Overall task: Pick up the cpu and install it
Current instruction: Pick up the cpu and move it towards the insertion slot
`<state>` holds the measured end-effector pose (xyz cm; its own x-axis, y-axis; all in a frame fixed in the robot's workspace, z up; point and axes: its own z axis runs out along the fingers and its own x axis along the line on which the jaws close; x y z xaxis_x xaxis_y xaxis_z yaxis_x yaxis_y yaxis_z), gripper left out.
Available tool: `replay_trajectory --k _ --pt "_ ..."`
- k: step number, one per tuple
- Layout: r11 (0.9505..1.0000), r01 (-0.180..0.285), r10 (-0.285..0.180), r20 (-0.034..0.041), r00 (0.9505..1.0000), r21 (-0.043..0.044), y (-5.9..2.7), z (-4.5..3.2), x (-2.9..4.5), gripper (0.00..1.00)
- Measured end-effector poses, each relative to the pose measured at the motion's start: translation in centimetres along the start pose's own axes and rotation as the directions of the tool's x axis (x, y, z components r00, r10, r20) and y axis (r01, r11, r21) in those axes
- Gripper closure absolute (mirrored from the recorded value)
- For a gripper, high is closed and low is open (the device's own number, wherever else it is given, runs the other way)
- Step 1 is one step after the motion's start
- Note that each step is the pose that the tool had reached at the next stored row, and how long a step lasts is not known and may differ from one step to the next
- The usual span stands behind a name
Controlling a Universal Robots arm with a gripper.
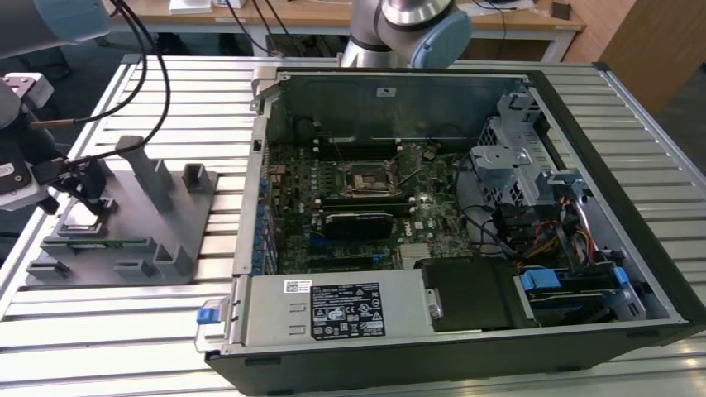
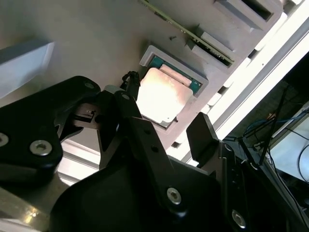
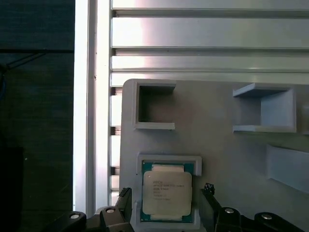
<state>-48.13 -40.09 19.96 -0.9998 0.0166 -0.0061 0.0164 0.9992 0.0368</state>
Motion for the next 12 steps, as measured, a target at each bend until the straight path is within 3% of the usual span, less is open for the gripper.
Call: replay_trajectory --k 12 --pt "1.0 -0.001 0.001 0.0001 1.0 0.0 -0.04 0.99 -0.22 0.34"
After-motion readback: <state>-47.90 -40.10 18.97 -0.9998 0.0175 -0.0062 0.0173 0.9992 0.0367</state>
